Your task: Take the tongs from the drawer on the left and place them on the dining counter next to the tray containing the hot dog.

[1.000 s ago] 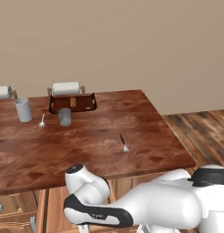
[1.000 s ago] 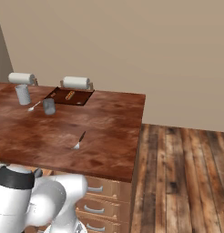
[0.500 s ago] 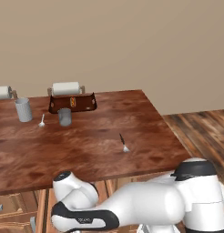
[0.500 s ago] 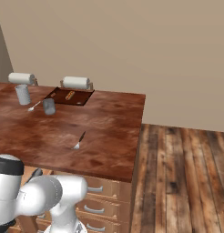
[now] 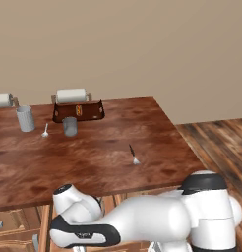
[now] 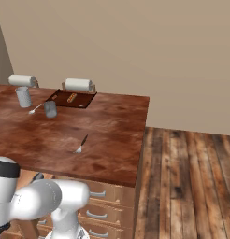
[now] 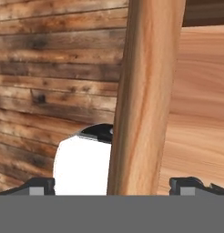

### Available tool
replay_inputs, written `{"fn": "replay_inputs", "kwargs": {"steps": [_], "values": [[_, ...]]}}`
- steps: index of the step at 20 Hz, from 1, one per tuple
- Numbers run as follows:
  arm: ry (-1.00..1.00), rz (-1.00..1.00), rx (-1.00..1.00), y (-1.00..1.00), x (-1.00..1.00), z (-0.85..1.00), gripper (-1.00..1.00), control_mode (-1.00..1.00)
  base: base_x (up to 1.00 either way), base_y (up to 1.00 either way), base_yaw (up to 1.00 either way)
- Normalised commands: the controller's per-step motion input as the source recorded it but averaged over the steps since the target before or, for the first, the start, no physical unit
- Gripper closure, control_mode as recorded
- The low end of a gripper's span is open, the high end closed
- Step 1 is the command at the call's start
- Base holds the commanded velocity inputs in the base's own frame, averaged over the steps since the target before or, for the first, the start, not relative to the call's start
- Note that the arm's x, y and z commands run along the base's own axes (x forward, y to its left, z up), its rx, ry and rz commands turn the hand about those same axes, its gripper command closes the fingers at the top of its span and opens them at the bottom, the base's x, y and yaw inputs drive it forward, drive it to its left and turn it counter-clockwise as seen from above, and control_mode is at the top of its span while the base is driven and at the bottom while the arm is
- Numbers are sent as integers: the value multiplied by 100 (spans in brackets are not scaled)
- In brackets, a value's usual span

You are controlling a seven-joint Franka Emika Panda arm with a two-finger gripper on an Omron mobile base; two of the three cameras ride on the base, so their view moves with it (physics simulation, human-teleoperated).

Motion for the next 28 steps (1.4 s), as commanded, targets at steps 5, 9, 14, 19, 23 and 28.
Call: {"fn": "replay_inputs", "kwargs": {"steps": [5, 9, 14, 19, 23, 28], "values": [[1, 3, 0, 0, 0, -8, -100, -100, 0, 0, 0], [0, 3, 0, 0, 0, -8, -100, -100, 0, 0, 0], [0, 4, 0, 0, 0, -10, -100, -100, 0, 0, 0], [1, 4, 0, 0, -1, -13, -100, -100, 0, 0, 0], [0, 3, 0, 0, -46, -5, -100, -100, 0, 0, 0], [0, 0, 0, 9, -69, -4, -100, -100, 0, 0, 0]]}}
